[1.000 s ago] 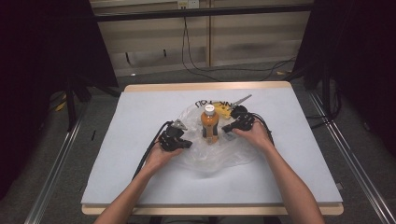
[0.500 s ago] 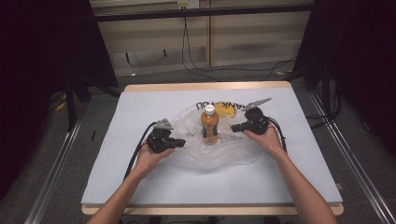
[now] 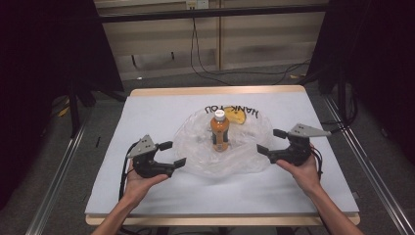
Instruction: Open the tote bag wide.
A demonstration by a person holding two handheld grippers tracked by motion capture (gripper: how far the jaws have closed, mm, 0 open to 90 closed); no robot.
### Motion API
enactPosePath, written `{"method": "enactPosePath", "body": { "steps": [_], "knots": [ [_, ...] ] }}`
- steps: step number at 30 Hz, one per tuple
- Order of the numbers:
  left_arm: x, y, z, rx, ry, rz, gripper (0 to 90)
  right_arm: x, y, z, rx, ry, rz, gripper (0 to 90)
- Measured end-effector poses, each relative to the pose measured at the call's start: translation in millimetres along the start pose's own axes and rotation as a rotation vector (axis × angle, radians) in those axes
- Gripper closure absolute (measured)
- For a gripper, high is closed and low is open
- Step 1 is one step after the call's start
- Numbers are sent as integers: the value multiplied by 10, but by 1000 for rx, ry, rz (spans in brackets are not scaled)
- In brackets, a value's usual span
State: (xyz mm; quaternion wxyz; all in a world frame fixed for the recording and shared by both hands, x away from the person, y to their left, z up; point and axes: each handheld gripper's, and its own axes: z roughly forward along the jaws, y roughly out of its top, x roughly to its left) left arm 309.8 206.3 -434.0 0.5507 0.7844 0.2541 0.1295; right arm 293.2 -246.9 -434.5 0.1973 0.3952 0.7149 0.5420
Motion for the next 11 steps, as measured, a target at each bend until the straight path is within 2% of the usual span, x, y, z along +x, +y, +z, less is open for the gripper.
{"method": "enactPosePath", "body": {
  "steps": [4,6,8,9,11],
  "knots": [
    [-9,-103,-177,-28,40,-13,91,113,-126,-247,-33,-18,-5,28],
    [-25,-157,-239,-32,39,-28,82,153,-206,-350,-35,-39,-9,30],
    [-36,-197,-292,-29,54,-18,74,167,-270,-448,-50,-57,-5,23],
    [-42,-215,-306,-38,61,-18,66,168,-278,-486,-55,-60,12,24],
    [-24,-237,-336,-27,67,-9,56,172,-281,-537,-79,-85,6,24]
  ]
}}
